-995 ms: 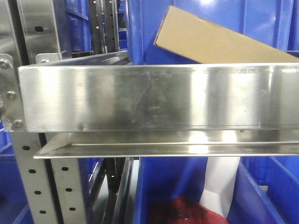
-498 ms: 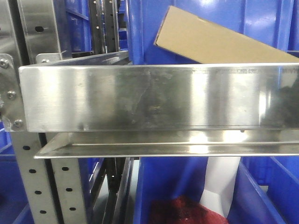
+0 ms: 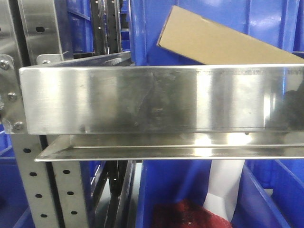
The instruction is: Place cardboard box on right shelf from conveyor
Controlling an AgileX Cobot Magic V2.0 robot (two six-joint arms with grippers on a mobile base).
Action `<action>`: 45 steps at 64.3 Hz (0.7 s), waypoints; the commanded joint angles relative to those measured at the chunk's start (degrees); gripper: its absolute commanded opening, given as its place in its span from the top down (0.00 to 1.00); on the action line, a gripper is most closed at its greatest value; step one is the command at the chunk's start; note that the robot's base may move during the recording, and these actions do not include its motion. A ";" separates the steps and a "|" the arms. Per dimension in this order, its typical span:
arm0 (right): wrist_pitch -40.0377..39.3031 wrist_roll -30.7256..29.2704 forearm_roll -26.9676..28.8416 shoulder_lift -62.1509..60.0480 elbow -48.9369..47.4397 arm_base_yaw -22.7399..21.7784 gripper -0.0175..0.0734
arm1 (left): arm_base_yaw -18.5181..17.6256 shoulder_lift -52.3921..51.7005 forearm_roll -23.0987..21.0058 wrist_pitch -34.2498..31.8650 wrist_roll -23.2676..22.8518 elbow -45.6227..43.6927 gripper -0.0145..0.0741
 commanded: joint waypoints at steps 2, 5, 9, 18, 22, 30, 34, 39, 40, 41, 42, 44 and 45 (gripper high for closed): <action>-4.79 -0.47 0.37 -0.80 -0.19 -0.43 0.75 | 0.03 -0.69 -0.27 -4.79 -0.29 -0.16 0.97; -4.79 -0.47 0.37 -0.80 -0.19 -0.43 0.75 | 0.03 -0.69 -0.27 -4.79 -0.29 -0.16 0.97; -4.79 -0.47 0.37 -0.80 -0.19 -0.43 0.75 | 0.03 -0.69 -0.27 -4.79 -0.29 -0.16 0.97; -4.79 -0.47 0.37 -0.80 -0.19 -0.43 0.75 | 0.03 -0.69 -0.27 -4.79 -0.29 -0.16 0.97; -4.79 -0.47 0.37 -0.80 -0.19 -0.43 0.75 | 0.03 -0.69 -0.27 -4.79 -0.29 -0.16 0.97; -4.79 -0.47 0.37 -0.80 -0.19 -0.43 0.75 | 0.03 -0.69 -0.27 -4.79 -0.29 -0.16 0.97; -4.79 -0.47 0.37 -0.80 -0.19 -0.43 0.75 | 0.03 -0.69 -0.27 -4.79 -0.29 -0.16 0.97; -4.79 -0.47 0.37 -0.80 -0.19 -0.43 0.75 | 0.03 -0.69 -0.27 -4.79 -0.29 -0.16 0.97; -4.79 -0.47 0.37 -0.80 -0.19 -0.43 0.75 | 0.03 -0.69 -0.27 -4.79 -0.29 -0.16 0.97; -4.79 -0.47 0.37 -0.80 -0.19 -0.43 0.75 | 0.03 -0.69 -0.27 -4.79 -0.29 -0.16 0.97; -4.79 -0.47 0.37 -0.80 -0.19 -0.43 0.75 | 0.03 -0.69 -0.27 -4.79 -0.29 -0.16 0.97; -4.79 -0.47 0.37 -0.80 -0.19 -0.43 0.75 | 0.03 -0.69 -0.27 -4.79 -0.29 -0.16 0.97; -4.79 -0.47 0.37 -0.80 -0.19 -0.43 0.75 | 0.03 -0.69 -0.27 -4.79 -0.29 -0.16 0.97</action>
